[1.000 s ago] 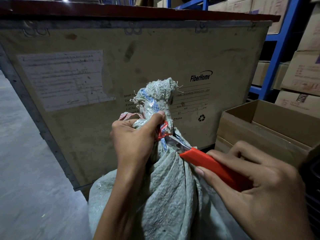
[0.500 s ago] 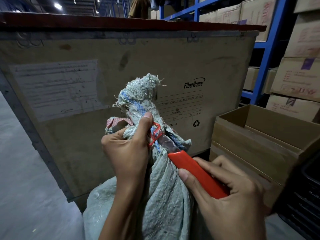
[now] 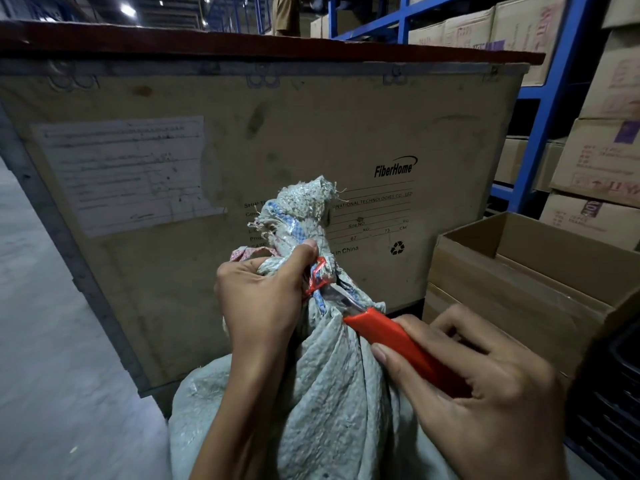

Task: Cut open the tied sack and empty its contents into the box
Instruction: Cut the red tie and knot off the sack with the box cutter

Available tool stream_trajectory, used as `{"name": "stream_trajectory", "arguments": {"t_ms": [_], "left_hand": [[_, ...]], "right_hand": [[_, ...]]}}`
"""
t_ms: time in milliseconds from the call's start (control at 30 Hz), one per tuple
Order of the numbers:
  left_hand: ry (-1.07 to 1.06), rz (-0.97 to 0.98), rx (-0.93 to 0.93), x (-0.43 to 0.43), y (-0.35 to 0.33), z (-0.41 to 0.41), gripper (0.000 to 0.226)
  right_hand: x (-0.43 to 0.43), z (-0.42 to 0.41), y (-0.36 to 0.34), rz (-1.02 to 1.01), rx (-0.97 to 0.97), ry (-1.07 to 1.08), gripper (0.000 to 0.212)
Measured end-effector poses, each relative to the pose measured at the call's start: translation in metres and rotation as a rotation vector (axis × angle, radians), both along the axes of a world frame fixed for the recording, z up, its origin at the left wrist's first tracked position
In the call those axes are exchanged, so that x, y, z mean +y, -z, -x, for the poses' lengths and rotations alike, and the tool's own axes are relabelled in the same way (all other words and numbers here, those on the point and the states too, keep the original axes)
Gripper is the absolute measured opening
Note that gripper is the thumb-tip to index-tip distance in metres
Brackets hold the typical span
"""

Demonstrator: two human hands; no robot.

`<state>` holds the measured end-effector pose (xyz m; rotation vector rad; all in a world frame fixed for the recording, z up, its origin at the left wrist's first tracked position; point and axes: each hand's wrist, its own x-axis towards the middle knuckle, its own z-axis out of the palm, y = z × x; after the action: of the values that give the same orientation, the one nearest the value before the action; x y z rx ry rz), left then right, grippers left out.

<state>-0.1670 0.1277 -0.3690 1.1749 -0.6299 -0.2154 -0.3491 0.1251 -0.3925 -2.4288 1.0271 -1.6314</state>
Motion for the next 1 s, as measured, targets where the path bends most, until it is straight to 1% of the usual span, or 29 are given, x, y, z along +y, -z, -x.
{"name": "stream_trajectory", "arguments": {"t_ms": [100,200,333,367,400,433,467,500,533,567,600,633,667,700,767,833,900,933,1000], "left_hand": [[0.011,-0.011,0.031,-0.002,0.001,0.002,0.068],[-0.007,-0.042,0.066,-0.007,0.007,0.004,0.059],[0.007,-0.019,0.101,-0.014,0.013,0.008,0.066],[0.007,-0.033,0.102,-0.017,0.019,0.008,0.065],[0.014,-0.070,0.096,-0.020,0.028,0.008,0.062],[0.035,-0.128,0.077,-0.023,0.039,0.011,0.059],[0.075,-0.196,0.056,-0.026,0.052,0.015,0.056],[0.133,-0.270,0.052,-0.027,0.063,0.022,0.056],[0.192,-0.318,0.059,-0.025,0.071,0.029,0.057],[0.243,-0.332,0.059,-0.024,0.074,0.034,0.057],[0.287,-0.328,0.051,-0.022,0.073,0.040,0.056],[0.321,-0.321,0.027,-0.019,0.069,0.043,0.057],[0.349,-0.303,-0.003,-0.016,0.063,0.044,0.062],[0.367,-0.277,-0.024,-0.012,0.058,0.044,0.069],[0.369,-0.236,-0.062,-0.004,0.045,0.046,0.073],[0.388,-0.207,-0.102,0.001,0.031,0.053,0.070],[0.427,-0.160,-0.119,0.003,0.025,0.058,0.065],[0.437,-0.138,-0.139,0.003,0.024,0.060,0.061],[0.434,-0.116,-0.212,0.003,0.024,0.057,0.051]], "right_hand": [[0.004,-0.008,0.009,-0.008,-0.077,0.015,0.019],[0.006,-0.018,0.018,-0.013,-0.193,0.055,0.020],[0.008,-0.029,0.023,-0.125,-0.331,0.030,0.019],[0.008,-0.032,0.023,-0.173,-0.418,0.000,0.013],[0.006,-0.034,0.018,-0.253,-0.560,-0.050,0.004],[0.001,-0.034,0.008,-0.333,-0.725,-0.066,0.008],[-0.007,-0.029,-0.001,-0.356,-0.838,-0.040,0.013],[-0.014,-0.019,-0.011,-0.324,-0.874,0.002,0.015],[-0.020,-0.009,-0.020,-0.313,-0.876,0.033,0.018],[-0.025,-0.001,-0.026,-0.357,-0.865,0.021,0.016],[-0.028,0.004,-0.025,-0.460,-0.828,0.002,0.013],[-0.030,0.007,-0.018,-0.571,-0.795,-0.005,0.022],[-0.031,0.007,-0.009,-0.668,-0.775,-0.022,0.034],[-0.032,0.006,-0.002,-0.749,-0.764,-0.038,0.041],[-0.038,0.003,0.005,-0.880,-0.780,-0.051,0.042],[-0.044,-0.002,0.011,-0.992,-0.762,-0.089,0.042],[-0.043,-0.010,0.015,-1.057,-0.761,-0.184,0.062],[-0.042,-0.013,0.017,-1.054,-0.794,-0.248,0.068],[-0.041,-0.015,0.016,-0.994,-0.846,-0.324,0.061]]}}
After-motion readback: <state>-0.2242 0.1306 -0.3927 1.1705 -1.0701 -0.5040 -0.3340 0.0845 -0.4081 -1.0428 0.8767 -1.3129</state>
